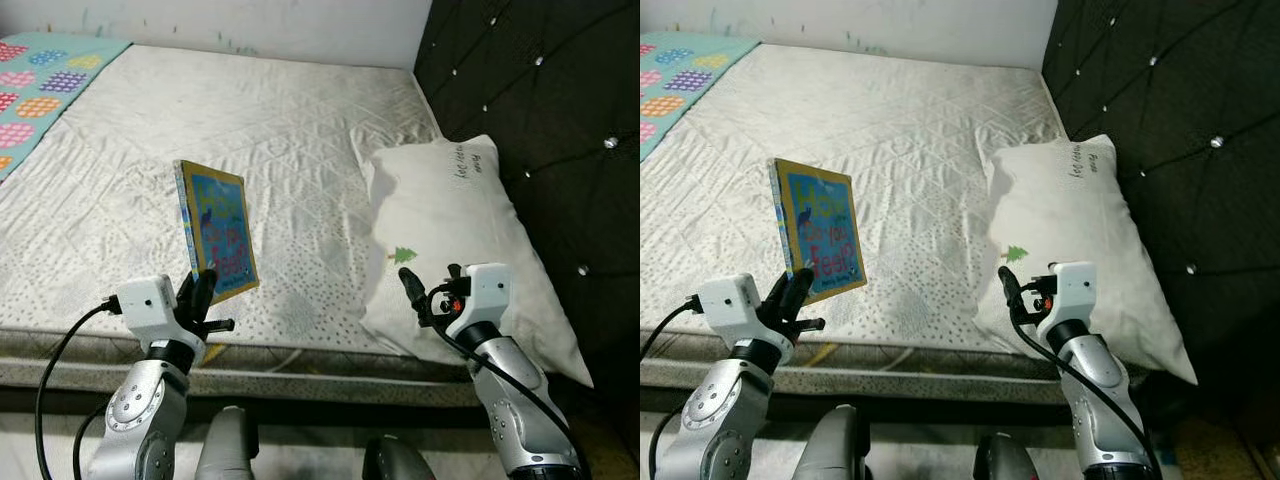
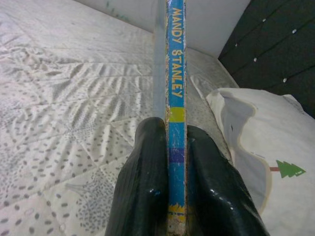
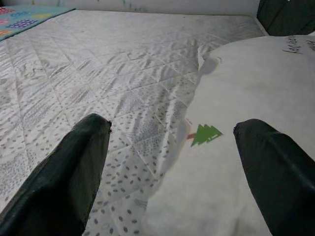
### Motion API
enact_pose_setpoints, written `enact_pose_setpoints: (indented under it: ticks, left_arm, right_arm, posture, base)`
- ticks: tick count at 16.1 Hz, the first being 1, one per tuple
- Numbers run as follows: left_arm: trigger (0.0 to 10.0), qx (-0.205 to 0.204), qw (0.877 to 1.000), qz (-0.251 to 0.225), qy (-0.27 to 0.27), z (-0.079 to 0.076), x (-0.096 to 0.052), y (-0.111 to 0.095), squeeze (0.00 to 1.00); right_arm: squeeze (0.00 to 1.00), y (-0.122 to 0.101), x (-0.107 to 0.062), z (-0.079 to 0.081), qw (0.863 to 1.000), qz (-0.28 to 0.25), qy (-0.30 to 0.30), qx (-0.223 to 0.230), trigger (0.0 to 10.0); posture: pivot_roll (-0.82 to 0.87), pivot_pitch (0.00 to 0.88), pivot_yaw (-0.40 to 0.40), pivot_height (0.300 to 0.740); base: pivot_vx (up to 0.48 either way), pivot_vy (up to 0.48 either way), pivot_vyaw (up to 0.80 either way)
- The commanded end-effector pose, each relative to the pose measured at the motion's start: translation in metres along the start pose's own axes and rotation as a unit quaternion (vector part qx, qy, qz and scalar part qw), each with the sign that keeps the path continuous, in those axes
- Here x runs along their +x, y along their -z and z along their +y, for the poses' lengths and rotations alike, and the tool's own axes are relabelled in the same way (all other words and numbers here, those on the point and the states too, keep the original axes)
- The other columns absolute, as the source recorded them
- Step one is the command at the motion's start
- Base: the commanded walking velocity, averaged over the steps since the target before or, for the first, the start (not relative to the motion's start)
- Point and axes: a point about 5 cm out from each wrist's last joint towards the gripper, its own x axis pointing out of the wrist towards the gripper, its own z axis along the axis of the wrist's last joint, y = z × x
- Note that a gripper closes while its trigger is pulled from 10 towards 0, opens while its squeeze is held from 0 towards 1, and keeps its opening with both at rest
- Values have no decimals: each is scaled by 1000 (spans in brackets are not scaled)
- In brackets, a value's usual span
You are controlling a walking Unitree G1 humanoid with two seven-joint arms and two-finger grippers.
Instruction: Clean up the room
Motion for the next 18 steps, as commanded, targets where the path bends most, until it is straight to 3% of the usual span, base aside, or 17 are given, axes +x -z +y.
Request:
enact_pose_setpoints:
  ticks: [1,6,13,15,18]
  left_arm:
    - [10000,-1,999,-29,23,-9,3,-11,0]
    - [10000,1,1000,-24,19,-9,5,-10,0]
    - [10000,0,1000,-24,10,-8,7,-10,0]
    - [10000,-1,1000,-24,8,-7,8,-10,0]
    - [10000,-5,1000,-23,0,-7,9,-10,0]
  right_arm:
    - [0,-3,-1,-3,1000,-6,3,-8,10000]
    - [0,-2,0,-2,1000,-5,3,-7,10000]
    - [0,-1,1,-3,1000,-4,2,-4,10000]
    - [0,-1,1,-2,1000,-4,1,-4,10000]
    - [0,-2,1,-3,1000,-4,3,-5,10000]
  posture:
    - [-4,107,-53,638]
    - [-4,97,-50,638]
    - [-2,99,-52,638]
    - [-3,102,-52,608]
    - [-6,105,-52,598]
  base:
    - [405,0,0]
    - [376,0,0]
    - [0,0,0]
    - [0,0,0]
    - [0,0,0]
